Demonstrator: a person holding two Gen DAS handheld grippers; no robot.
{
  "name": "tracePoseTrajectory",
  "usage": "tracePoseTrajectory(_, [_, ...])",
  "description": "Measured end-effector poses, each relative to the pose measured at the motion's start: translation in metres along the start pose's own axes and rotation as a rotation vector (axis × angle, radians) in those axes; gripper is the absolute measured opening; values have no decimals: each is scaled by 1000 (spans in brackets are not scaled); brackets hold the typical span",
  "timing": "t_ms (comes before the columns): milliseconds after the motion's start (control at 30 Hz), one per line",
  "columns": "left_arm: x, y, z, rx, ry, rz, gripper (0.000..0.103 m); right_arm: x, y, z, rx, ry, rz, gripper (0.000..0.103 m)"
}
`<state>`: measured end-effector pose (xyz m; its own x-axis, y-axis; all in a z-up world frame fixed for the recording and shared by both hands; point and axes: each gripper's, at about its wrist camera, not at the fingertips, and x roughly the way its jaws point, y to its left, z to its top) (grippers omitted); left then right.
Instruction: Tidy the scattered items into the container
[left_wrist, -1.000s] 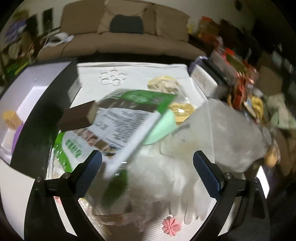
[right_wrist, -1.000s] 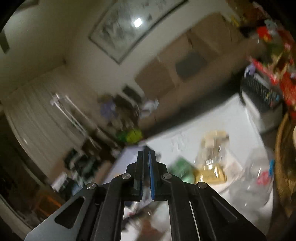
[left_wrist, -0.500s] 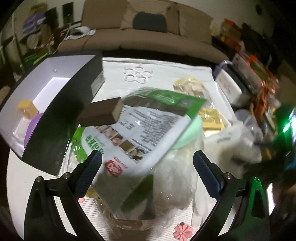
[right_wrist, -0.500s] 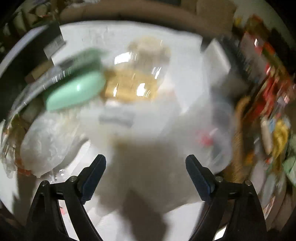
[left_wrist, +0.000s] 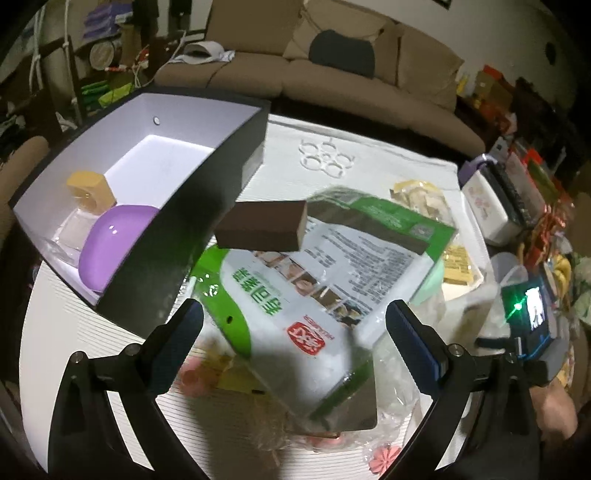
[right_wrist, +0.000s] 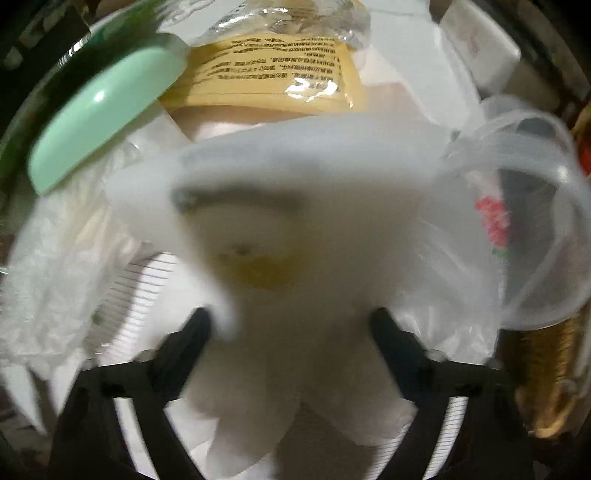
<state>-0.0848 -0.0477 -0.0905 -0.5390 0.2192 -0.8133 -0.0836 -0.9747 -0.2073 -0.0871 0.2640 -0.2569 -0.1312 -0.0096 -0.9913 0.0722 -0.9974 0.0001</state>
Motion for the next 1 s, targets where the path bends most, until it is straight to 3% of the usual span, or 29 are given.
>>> tracePoseTrajectory(33, [0,2,0,-11,0,-6,99,-4,0,-1,-6,-13,3,53])
tracePoseTrajectory(100, [0,5,1,-30,5,-24,99,-11,-2,-4,-1,-34,55,24])
tracePoseTrajectory(133, [0,5,1,-34,9,-36,99,-15,-4,-5,15,-47,101,5])
tracePoseTrajectory(200, [1,0,-1,-13,30,-70,99,-37,-15,-9,69,-121,246,4])
tracePoseTrajectory(300, [1,-11,-3,28,50,-125,99,-93,-32,-18,95,-308,428,4])
tracePoseTrajectory(400, [2,-22,-6,56,62,-130,99,-128,-53,-24,133,-448,514,3])
tracePoseTrajectory(533, [4,-30,-9,72,75,-136,99,-161,-78,-18,215,-571,631,3])
tracePoseTrajectory(667, [6,-46,-16,88,90,-168,99,-214,-97,-34,235,-719,590,3])
tracePoseTrajectory(833, [13,-112,-45,302,137,-201,99,-275,-117,-69,224,-910,548,3])
tracePoseTrajectory(933, [22,-132,-52,303,161,-225,99,-300,-111,-82,155,-947,411,3])
tracePoseTrajectory(1000, [27,-140,-53,282,164,-226,99,-302,-111,-86,154,-958,385,3])
